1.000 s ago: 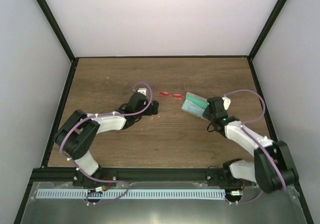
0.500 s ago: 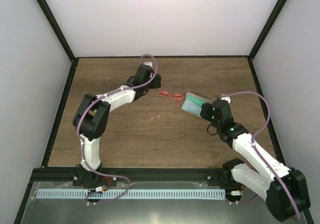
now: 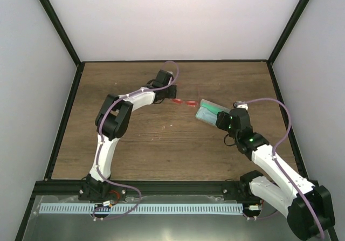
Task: Organize the sunglasses
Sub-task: Pick up the sunglasses from the center of the board.
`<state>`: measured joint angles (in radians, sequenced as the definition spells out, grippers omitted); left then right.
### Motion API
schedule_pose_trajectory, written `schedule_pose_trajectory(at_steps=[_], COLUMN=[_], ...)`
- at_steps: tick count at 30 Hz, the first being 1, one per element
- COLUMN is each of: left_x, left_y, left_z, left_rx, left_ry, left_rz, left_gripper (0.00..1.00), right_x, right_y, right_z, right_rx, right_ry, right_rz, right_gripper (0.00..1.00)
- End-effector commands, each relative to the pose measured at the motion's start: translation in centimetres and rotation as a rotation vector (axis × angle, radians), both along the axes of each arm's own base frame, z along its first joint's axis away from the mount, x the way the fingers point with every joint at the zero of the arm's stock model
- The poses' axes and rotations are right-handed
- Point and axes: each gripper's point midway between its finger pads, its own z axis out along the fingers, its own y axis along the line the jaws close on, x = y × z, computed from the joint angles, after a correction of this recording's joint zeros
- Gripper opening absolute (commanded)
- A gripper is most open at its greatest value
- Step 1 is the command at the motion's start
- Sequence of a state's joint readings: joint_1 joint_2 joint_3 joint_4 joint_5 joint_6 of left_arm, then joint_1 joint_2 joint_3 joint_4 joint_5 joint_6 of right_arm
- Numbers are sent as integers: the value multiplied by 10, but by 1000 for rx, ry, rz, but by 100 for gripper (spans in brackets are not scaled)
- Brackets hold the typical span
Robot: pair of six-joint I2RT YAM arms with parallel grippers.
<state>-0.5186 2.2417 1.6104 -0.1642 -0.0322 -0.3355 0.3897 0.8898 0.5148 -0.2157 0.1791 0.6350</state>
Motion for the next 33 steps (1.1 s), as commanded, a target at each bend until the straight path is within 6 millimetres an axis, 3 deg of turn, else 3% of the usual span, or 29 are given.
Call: schedule_pose_trajectory(at_steps=[1, 12, 16, 18, 26, 33], left_x=[6, -2, -7, -11, -41, -95], left_y=[-3, 0, 6, 9, 31, 53], left_z=[-9, -5, -1, 1, 43, 75], left_rx=[26, -15, -30, -36, -94, -186], left_ry=[9, -2, -4, -9, -113, -206], left_rz=[-37, -39, -21, -15, 17, 8], left_gripper=[53, 22, 5, 4, 4, 4], right_x=[1, 0, 0, 0, 5, 18], right_y=[5, 3, 4, 6, 27, 86], right_z=[4, 3, 4, 4, 12, 26], right_rx=[-8, -12, -8, -3, 43, 52], right_ry=[-14, -11, -13, -15, -38, -53], right_rz=[28, 20, 23, 32, 120, 279], right_gripper=[54, 54, 54, 54, 54, 54])
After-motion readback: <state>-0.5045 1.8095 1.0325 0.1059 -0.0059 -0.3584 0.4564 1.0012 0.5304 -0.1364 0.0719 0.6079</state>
